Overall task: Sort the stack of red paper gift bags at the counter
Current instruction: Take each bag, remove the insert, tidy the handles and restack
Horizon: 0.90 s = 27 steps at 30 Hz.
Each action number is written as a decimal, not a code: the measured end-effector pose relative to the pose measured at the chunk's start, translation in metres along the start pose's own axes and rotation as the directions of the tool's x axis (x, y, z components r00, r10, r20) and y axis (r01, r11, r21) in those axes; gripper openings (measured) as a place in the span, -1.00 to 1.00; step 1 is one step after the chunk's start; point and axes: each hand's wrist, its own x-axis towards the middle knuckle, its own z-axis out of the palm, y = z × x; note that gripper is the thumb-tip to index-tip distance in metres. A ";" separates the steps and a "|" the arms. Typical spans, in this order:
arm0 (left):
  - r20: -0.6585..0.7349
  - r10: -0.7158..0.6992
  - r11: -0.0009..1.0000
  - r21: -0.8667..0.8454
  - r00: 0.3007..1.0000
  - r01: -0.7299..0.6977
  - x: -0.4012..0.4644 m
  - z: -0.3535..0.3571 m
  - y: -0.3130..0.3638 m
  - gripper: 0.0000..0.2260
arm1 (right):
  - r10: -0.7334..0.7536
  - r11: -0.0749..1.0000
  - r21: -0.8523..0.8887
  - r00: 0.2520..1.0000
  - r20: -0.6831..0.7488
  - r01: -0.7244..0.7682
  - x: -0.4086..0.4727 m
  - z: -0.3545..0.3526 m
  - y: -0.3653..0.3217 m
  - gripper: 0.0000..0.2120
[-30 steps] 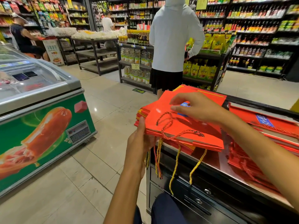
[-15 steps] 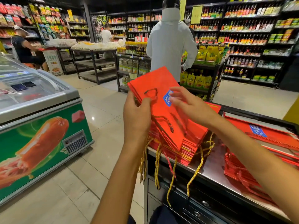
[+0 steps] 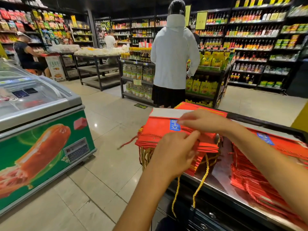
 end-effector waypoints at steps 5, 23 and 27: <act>-0.215 -0.062 0.993 -0.115 0.975 0.038 -0.035 0.005 -0.012 -0.68 | -0.024 0.999 -0.047 0.998 0.065 0.027 -0.010 0.022 -0.002 -0.67; -0.376 -0.343 0.937 -0.204 0.861 0.284 -0.090 0.008 -0.062 -0.84 | -0.189 0.936 -0.284 0.977 0.102 0.210 0.008 0.021 -0.044 -0.97; -0.397 -0.354 0.933 -0.217 0.847 0.288 -0.091 0.013 -0.062 -0.85 | -0.034 0.926 -0.362 0.980 0.197 0.105 -0.005 -0.012 -0.017 -0.91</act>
